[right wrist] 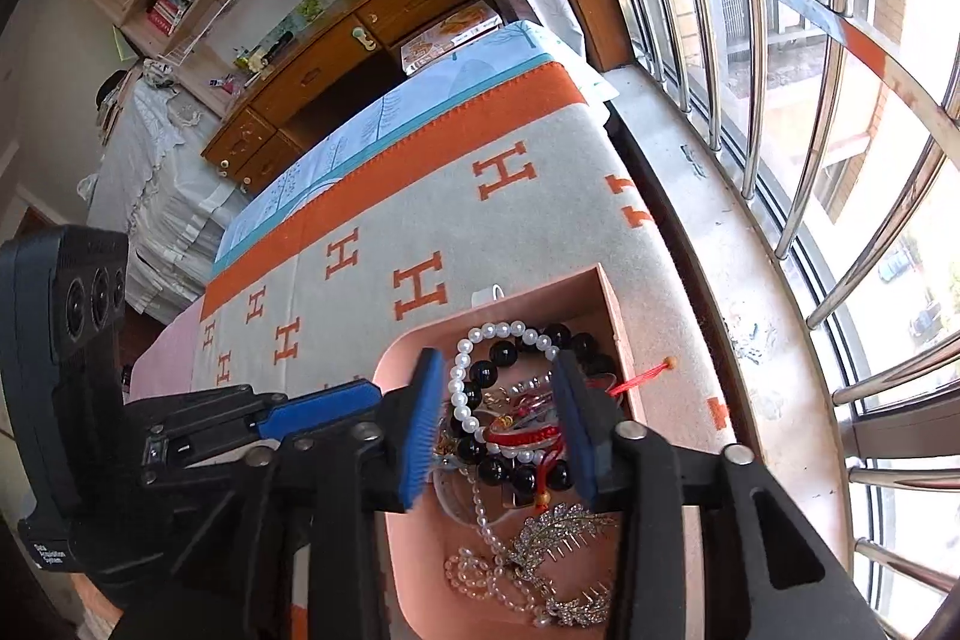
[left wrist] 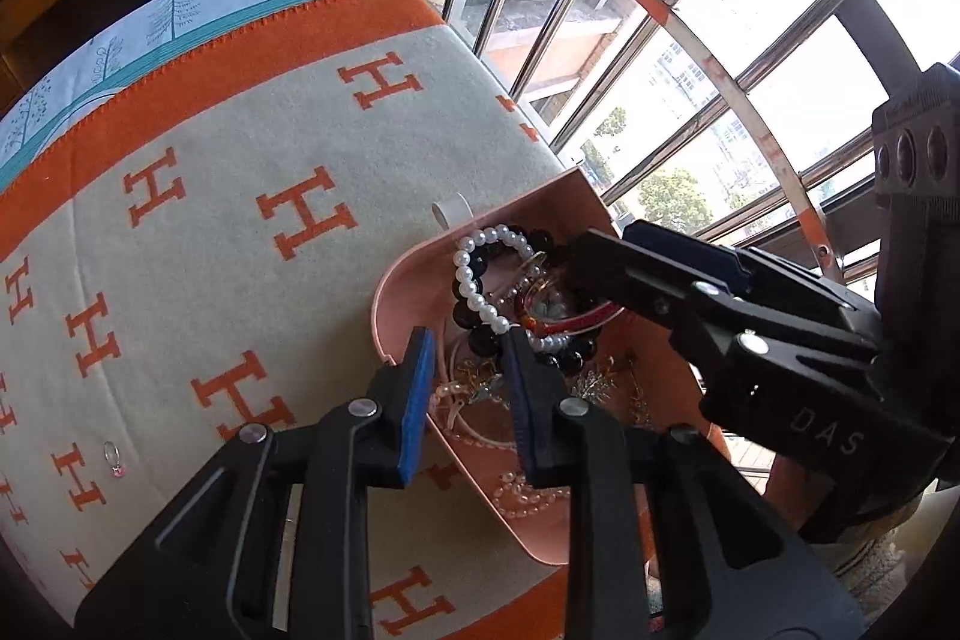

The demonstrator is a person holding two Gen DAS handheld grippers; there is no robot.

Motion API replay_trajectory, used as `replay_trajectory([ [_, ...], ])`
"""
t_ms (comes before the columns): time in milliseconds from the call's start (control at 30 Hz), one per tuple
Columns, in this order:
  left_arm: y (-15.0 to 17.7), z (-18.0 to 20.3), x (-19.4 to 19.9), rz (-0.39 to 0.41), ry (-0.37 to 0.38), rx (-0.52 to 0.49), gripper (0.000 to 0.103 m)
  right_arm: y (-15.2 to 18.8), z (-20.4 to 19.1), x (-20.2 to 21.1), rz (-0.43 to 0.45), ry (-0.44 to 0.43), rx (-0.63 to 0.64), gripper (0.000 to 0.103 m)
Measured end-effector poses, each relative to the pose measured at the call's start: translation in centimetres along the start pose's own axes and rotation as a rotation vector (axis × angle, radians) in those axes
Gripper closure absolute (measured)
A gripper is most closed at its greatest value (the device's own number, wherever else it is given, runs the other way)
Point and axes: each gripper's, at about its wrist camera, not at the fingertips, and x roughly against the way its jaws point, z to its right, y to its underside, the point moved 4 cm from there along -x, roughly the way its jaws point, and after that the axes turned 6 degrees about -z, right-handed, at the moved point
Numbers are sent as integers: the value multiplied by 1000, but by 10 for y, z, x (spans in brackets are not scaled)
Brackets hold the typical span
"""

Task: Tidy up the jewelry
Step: 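Carry the pin and charm into the pink tray and open both grippers, then move both grippers back over the two silver rings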

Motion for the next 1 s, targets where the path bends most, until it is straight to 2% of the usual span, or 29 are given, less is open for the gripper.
replay_trajectory([
  [67, 3, -3, 5, 15, -7, 4, 75, -2, -2, 3, 36, 26, 10, 53],
  [167, 11, -11, 15, 41, -21, 20, 74, -1, -13, 4, 42, 16, 44, 53],
  [333, 32, -40, 32, 90, -124, 67, 74, 11, -38, 7, 58, 42, 106, 53],
  [600, 80, -119, 76, 179, -155, 259, 74, 40, -102, 2, 56, 18, 268, 53],
  [833, 129, -171, 85, 195, -224, 372, 74, 92, -168, -29, -27, -6, 477, 53],
  [1000, 148, -199, 71, 161, -226, 444, 74, 128, -189, -76, -109, 13, 569, 56],
])
